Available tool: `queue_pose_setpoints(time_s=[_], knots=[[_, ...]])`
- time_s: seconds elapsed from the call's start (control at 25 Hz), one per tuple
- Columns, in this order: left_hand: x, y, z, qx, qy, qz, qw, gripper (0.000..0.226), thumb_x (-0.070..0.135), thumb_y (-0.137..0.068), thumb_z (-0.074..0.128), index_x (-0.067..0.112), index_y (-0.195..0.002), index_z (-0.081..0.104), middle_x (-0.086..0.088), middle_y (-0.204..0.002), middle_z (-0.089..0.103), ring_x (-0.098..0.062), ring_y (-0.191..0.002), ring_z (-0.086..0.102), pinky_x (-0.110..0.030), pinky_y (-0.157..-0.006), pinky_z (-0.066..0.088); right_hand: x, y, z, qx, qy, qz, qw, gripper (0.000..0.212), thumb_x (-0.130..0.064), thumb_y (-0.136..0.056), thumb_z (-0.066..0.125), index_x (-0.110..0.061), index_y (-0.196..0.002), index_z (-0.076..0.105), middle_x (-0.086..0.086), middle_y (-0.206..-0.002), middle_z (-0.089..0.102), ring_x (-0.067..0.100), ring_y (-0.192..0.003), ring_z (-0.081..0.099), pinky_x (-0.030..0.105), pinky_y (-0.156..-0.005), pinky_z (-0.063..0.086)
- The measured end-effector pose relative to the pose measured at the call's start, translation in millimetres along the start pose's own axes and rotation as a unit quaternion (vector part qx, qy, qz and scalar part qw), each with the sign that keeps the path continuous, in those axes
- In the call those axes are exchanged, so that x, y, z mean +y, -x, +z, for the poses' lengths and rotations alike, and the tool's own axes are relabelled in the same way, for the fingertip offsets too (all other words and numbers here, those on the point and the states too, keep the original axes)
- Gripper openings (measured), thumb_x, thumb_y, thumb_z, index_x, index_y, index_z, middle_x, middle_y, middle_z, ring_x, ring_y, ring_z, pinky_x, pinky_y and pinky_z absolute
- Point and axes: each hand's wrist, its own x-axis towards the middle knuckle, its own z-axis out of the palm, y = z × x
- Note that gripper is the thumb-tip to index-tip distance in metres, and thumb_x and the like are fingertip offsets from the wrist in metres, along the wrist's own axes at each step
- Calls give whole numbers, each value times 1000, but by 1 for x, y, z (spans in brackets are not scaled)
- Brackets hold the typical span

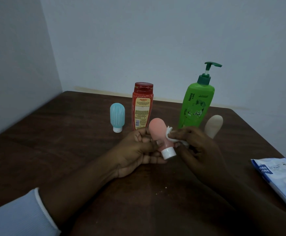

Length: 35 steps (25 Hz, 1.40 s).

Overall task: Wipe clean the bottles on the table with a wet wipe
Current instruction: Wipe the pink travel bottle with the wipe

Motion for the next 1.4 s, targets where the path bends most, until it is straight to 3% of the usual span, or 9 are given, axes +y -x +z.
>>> queue_pose_setpoints(time_s=[0.32,0.6,0.72,0.84,0.96,1.04,1.16,1.24,1.4], knots=[[7,-2,-3,74,33,12,997,44,8,-88,71,12,-129,56,-19,-112,78,-30,-90,79,-42,-73,67,-5,3,-3,-23,-11,-51,998,25,-2,-85,60,-10,-105,73,-5,-113,65,2,-108,62,19,-90,50],[7,-1,0,66,38,32,997,54,9,-77,75,13,-128,58,-14,-111,79,-31,-98,78,-42,-76,67,-2,1,3,-49,107,-119,986,28,-2,-88,59,-6,-113,72,6,-118,65,13,-113,58,19,-97,44],[7,-2,-2,80,33,31,996,57,9,-77,76,14,-131,56,-15,-112,78,-32,-98,78,-42,-75,67,5,2,1,-13,103,-64,993,30,4,-84,63,-7,-111,72,5,-115,67,12,-110,60,27,-94,49],[7,-3,-2,87,20,23,996,49,8,-84,74,16,-130,57,-14,-112,79,-32,-98,78,-44,-77,66,-2,4,1,6,133,-100,986,24,0,-90,60,-3,-110,72,11,-116,66,20,-108,62,35,-91,51],[7,-1,-2,83,14,23,996,45,7,-88,72,14,-130,57,-13,-112,79,-31,-99,78,-44,-79,66,-8,5,4,-50,152,-152,975,26,-11,-98,52,-3,-115,71,12,-118,66,20,-109,60,24,-95,47],[8,-1,-2,82,20,22,996,45,7,-88,72,13,-130,57,-14,-111,79,-29,-94,79,-40,-74,67,-1,1,4,-46,134,-103,984,26,-5,-92,57,-7,-114,71,8,-118,66,14,-110,59,18,-97,44],[10,-1,0,76,39,12,996,49,9,-81,74,15,-128,59,-13,-109,79,-25,-90,79,-35,-68,65,9,1,1,-2,97,-1,995,30,5,-84,66,-12,-108,72,3,-113,68,6,-104,59,29,-89,50],[9,-1,1,65,65,4,996,54,6,-78,72,13,-129,59,-14,-112,78,-26,-96,79,-39,-74,66,5,3,1,23,75,6,997,28,1,-87,62,-12,-109,72,2,-114,67,7,-104,61,27,-89,51],[8,1,3,32,136,-23,990,56,3,-82,65,2,-137,54,-21,-126,73,-30,-109,75,-45,-89,63,-8,4,5,-17,90,-95,991,32,0,-89,58,-5,-118,70,6,-120,65,11,-113,59,17,-99,43]])
